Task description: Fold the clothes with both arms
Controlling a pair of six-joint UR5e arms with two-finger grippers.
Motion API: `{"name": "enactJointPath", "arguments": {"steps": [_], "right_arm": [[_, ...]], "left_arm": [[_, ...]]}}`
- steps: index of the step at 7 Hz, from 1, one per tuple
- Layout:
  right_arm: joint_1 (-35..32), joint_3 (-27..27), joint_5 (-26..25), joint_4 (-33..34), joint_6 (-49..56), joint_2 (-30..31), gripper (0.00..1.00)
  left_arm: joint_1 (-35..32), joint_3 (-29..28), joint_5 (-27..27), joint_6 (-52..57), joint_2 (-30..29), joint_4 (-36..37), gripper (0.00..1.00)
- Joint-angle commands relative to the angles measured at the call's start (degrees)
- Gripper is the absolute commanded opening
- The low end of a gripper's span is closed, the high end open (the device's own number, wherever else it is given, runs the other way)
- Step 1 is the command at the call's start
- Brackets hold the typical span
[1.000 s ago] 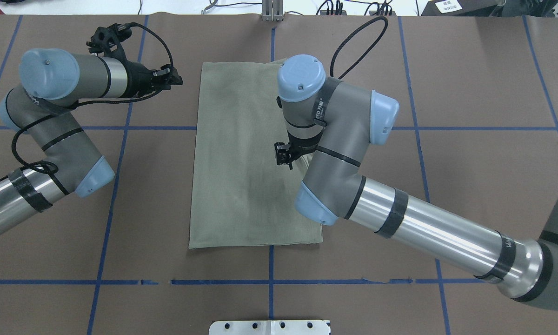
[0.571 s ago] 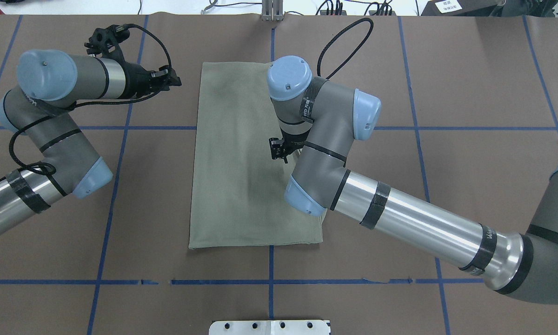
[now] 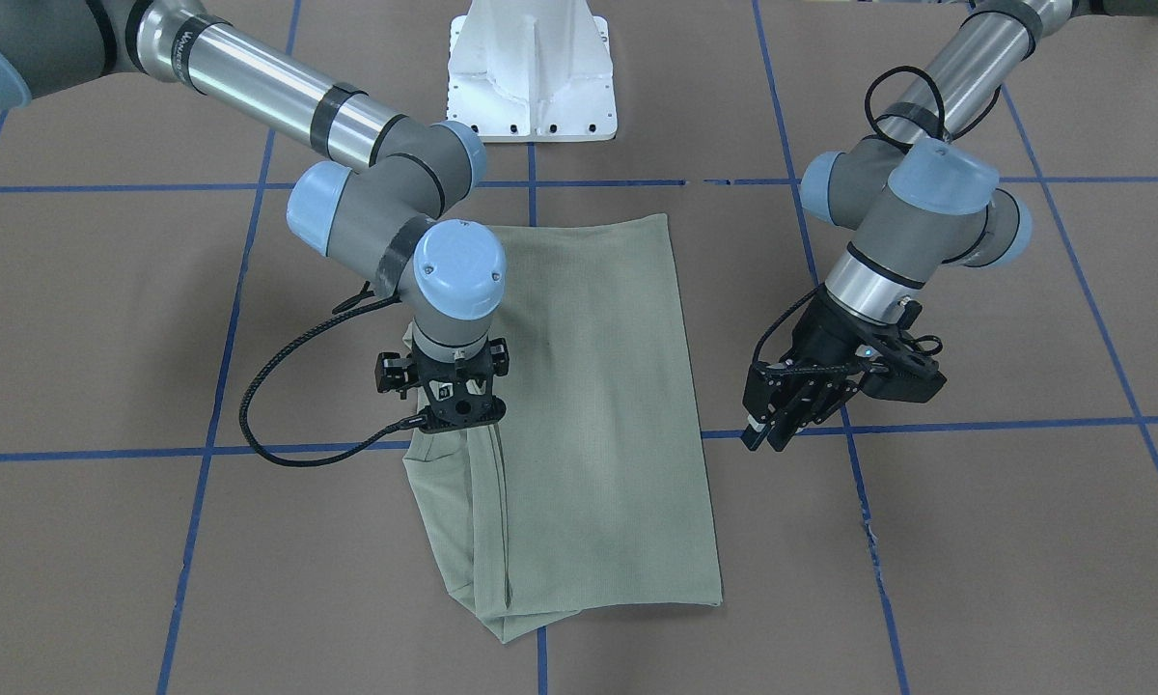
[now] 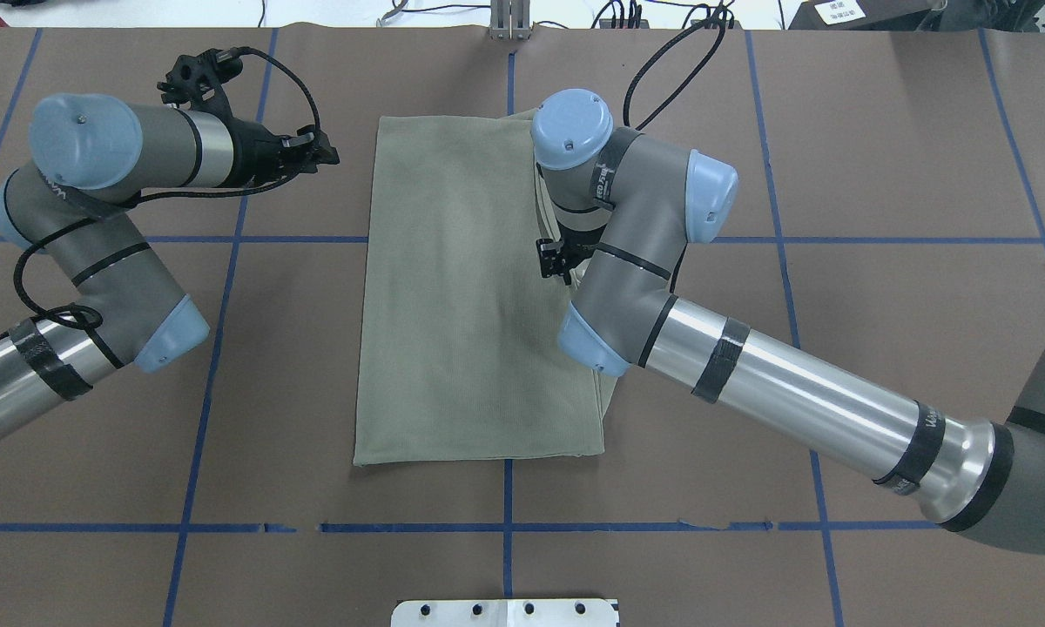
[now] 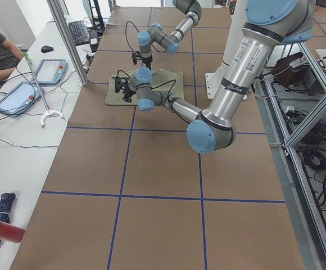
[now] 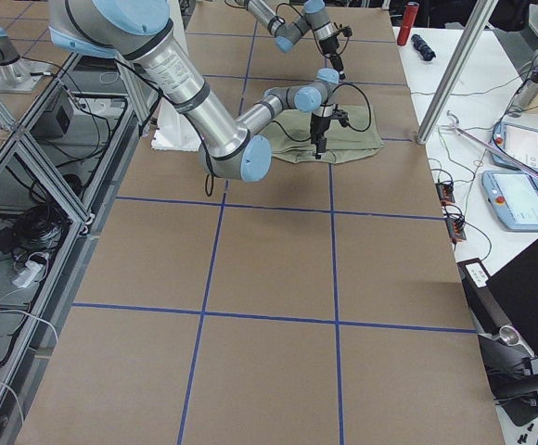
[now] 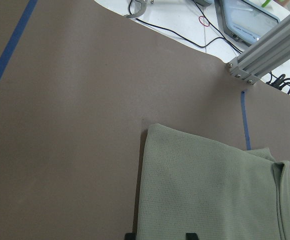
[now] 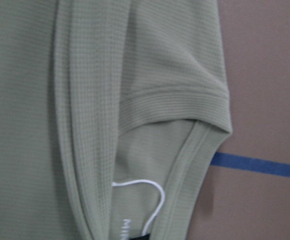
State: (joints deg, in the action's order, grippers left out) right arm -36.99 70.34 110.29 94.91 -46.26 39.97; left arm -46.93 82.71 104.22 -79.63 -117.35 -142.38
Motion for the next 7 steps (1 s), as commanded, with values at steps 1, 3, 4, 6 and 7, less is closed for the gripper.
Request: {"name": "enactJointPath", "arguments": {"steps": [1,3,4,6,7], "right_arm": [[-4.90,3.37,1.32,-1.64,5.96,7.36,1.00],[-7.31,4.63,2.91,-1.22,9.26,7.50,1.00],[-7.05,5.51,3.18,-1.39,6.04,6.53,1.00],[-0.40,16.61,1.25,-2.44,-16.55,11.50,1.00],[1.46,22.77,1.16,-2.45,-26.67,13.88,1.00]], "left_arm": [[0.00,0.43,0.02,0.00,0.10,0.09,0.44],[0.00,1.57,0.89,0.00,0.19,0.09,0.44],[0.00,1.58,0.89,0.00,0.10,0.09,0.44],[0.00,2.63,0.89,0.00,0.19,0.18,0.44],[-0.09,2.63,0.89,0.00,0.19,0.26,0.44]]}}
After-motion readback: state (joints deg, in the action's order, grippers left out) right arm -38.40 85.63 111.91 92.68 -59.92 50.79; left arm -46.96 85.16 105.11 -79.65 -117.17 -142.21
